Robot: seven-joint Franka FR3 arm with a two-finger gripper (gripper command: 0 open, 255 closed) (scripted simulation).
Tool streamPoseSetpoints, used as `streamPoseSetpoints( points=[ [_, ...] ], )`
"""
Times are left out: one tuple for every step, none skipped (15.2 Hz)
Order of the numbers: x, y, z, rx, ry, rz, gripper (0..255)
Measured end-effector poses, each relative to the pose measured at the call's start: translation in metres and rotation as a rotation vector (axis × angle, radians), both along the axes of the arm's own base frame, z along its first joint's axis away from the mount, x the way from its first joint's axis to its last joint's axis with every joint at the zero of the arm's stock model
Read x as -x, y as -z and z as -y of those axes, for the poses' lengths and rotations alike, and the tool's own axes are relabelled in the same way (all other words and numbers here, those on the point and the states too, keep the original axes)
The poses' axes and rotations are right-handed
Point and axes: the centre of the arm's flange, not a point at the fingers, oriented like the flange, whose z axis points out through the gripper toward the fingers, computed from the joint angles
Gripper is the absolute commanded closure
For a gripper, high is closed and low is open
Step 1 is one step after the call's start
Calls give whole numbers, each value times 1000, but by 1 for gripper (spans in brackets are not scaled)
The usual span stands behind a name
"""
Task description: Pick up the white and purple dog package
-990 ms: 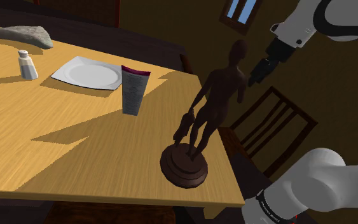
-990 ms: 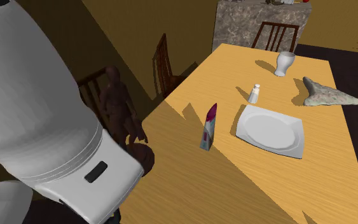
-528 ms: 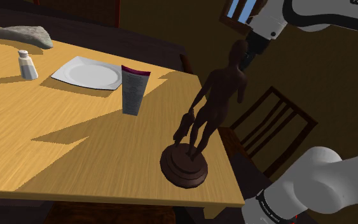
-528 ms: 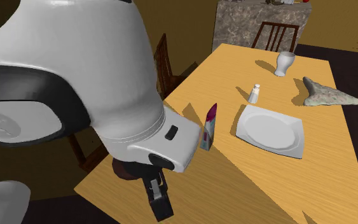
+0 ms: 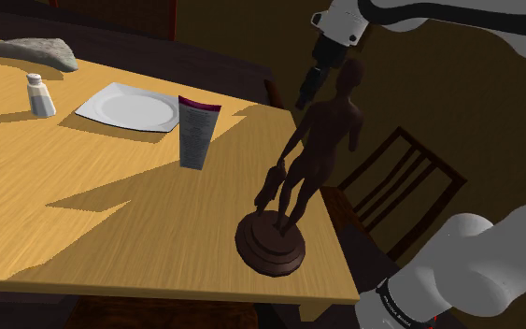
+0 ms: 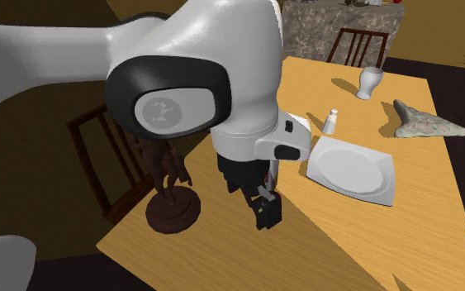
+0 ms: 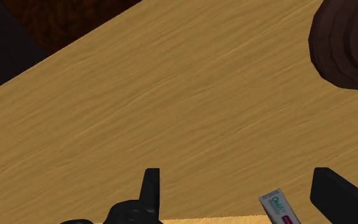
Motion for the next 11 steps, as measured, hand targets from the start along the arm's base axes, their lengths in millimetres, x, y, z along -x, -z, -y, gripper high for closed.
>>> streamPoseSetpoints(
  points=[
    [-10, 4, -9, 2, -26, -3, 0],
    [-18, 5, -19, 3, -53, -7, 0],
    [-28, 6, -29, 5, -79, -9, 0],
    [-38, 4, -40, 7, -104, -12, 0],
    [-47, 5, -52, 8, -131, -14, 0],
    [-57, 11, -63, 10, -156, -17, 0],
    [-63, 14, -72, 11, -183, -21, 0],
    [-66, 14, -84, 13, -208, -23, 0],
    [-73, 19, -94, 15, -235, -26, 0],
    [-83, 21, -105, 16, -261, -29, 0],
    [-89, 22, -116, 18, -287, -32, 0]
  ],
)
